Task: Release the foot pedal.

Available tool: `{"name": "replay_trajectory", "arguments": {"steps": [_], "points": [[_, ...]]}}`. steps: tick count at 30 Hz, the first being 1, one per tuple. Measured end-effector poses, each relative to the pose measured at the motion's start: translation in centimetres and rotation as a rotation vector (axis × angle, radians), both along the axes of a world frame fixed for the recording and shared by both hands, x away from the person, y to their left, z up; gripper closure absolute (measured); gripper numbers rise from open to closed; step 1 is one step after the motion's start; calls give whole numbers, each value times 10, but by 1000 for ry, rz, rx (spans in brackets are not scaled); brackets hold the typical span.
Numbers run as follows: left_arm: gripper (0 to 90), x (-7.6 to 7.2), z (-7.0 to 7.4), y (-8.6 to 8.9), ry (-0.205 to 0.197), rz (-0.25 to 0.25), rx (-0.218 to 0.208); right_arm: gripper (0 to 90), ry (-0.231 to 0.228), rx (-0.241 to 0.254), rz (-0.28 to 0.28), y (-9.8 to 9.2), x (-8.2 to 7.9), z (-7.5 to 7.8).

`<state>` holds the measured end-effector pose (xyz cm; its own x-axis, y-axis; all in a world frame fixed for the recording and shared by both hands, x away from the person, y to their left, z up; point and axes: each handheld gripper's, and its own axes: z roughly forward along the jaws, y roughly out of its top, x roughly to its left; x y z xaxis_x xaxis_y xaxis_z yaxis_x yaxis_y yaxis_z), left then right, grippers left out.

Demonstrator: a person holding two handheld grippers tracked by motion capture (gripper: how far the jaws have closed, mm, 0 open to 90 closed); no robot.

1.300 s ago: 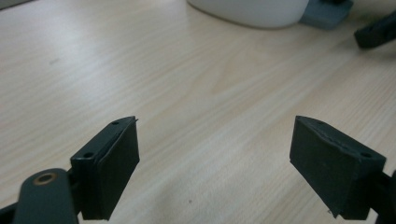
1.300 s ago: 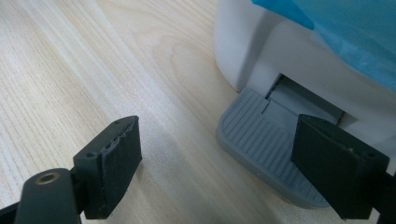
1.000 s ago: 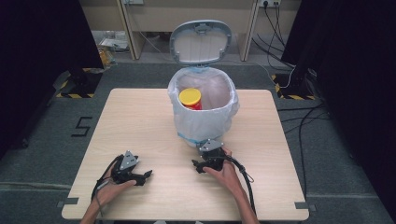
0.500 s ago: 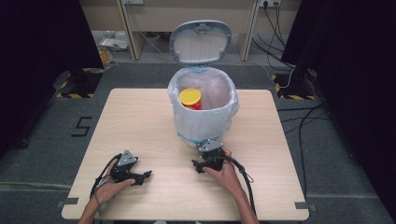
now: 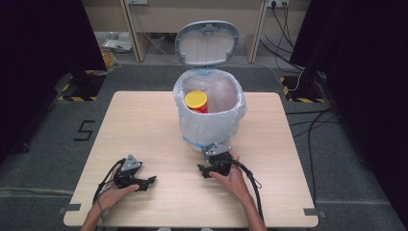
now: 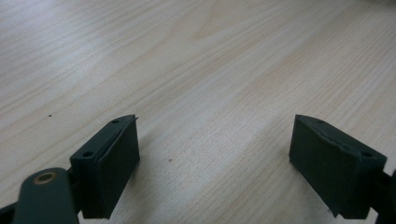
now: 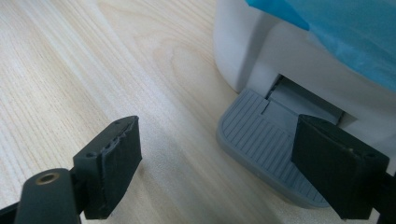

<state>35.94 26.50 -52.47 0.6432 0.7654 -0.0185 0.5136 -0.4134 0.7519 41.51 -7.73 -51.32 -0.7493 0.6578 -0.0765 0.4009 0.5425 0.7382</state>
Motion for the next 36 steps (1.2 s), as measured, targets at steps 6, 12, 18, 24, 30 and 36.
{"name": "replay_trajectory", "arguments": {"steps": [6, 12, 18, 24, 30, 36], "points": [[151, 0, 0, 0, 0, 0, 0, 162, 18, 42, -11, -3, 1, 0], [151, 0, 0, 0, 0, 0, 0, 164, 19, 65, -10, -5, 1, 1], [151, 0, 0, 0, 0, 0, 1, 171, 0, 115, -14, -9, -1, 8], [151, 0, 0, 0, 0, -1, 0, 170, -11, 144, -31, -24, -8, 26], [151, 0, 0, 0, 0, -1, 0, 176, -24, 160, -51, -40, -25, 35], [151, 0, 0, 0, 1, -1, 0, 164, -29, 163, -73, -51, -35, 38]]}}
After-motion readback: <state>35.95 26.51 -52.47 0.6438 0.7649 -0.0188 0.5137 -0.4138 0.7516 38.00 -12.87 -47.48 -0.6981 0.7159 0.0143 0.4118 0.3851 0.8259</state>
